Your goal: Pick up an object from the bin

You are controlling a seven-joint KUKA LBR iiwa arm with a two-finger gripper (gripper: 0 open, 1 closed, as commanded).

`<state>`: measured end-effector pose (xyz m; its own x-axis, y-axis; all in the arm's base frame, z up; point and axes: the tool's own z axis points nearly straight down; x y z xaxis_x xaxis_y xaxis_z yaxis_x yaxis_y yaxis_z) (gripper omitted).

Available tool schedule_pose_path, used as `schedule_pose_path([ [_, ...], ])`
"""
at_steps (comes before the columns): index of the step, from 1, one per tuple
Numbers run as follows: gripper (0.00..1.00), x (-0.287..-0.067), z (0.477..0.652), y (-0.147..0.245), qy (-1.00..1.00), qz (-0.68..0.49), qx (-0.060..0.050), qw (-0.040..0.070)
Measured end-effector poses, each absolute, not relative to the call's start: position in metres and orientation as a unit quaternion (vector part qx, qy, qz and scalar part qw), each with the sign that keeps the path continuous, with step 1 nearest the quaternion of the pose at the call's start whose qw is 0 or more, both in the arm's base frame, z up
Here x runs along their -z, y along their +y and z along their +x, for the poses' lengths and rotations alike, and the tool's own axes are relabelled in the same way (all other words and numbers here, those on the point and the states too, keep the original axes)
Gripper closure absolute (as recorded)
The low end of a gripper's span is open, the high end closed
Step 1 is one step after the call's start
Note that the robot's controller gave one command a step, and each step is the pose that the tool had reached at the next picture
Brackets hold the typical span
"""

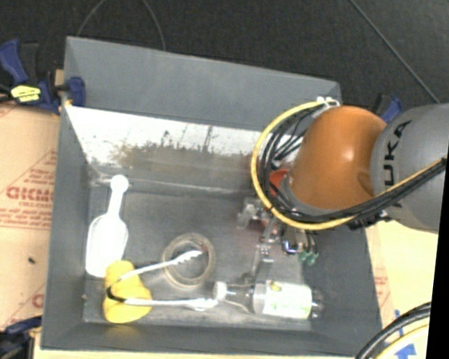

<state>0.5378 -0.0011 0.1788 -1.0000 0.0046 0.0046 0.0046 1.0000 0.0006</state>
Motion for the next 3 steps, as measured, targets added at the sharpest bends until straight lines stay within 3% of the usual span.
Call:
schedule_pose_path([
  [1, 0.00, -0.184, 0.539, -0.001, -1.000, -0.002, 0.000, -0.002],
  [2, 0.00, -0.069, 0.562, 0.075, -0.997, 0.079, 0.000, -0.002],
  [3, 0.00, -0.143, 0.560, 0.084, -0.995, 0.098, -0.001, -0.006],
])
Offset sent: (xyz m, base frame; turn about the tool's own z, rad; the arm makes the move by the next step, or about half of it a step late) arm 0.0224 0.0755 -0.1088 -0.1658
